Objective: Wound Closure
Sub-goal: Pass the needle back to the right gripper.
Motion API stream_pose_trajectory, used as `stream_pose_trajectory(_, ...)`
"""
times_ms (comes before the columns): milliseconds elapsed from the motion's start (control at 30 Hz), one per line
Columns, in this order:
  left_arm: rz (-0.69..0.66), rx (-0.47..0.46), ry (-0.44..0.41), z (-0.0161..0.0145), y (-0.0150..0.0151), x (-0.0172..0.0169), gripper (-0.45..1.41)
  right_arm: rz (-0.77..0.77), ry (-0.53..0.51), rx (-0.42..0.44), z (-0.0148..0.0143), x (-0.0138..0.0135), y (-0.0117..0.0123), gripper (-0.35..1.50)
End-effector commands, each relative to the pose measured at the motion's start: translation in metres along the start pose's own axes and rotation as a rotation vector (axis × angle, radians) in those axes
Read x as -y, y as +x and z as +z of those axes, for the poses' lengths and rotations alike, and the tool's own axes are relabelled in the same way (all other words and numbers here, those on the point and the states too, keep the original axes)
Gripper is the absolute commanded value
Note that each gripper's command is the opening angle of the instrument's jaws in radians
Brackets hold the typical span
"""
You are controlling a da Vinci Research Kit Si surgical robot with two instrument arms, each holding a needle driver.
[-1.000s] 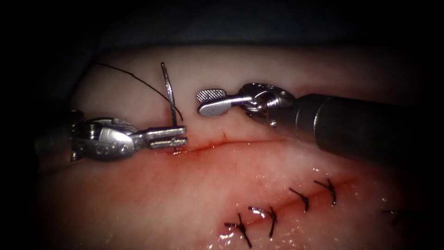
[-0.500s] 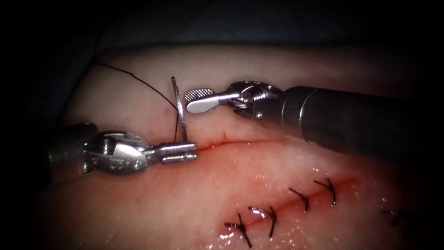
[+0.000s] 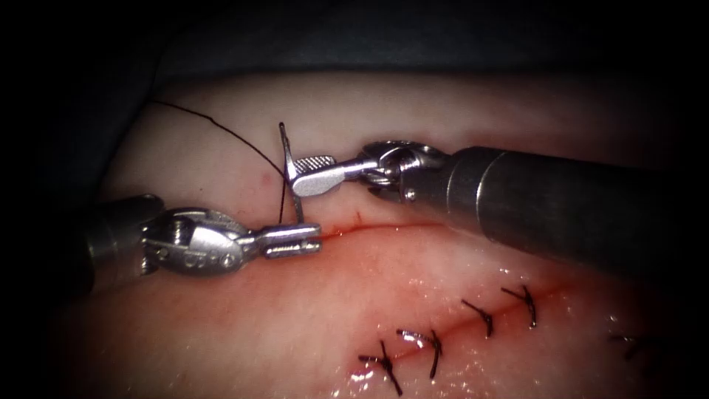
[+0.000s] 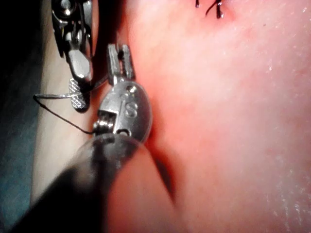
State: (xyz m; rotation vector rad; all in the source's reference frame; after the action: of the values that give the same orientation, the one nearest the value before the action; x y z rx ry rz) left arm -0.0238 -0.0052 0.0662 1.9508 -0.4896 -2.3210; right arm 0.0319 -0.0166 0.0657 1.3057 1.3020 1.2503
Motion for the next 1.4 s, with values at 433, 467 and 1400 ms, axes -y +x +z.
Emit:
stream_pose_trajectory(433,0.018,0.011,-0.051,0.0013,-0.0001,-0.0005,-0.45,0.006,0.006,0.032,0.0026,-0.0001,0.0009,1.05)
stream_pose_trajectory(467,0.019,0.009,-0.054,0.0014,-0.0001,-0.0005,-0.45,0.006,0.004,0.034,0.0026,-0.0001,0.0009,1.05)
stream_pose_trajectory(1400,-0.223,0.233,-0.071,-0.0025,0.0009,-0.0019,0.26,-0.176,-0.093,-0.047,0.0012,-0.0023,0.0026,-0.35)
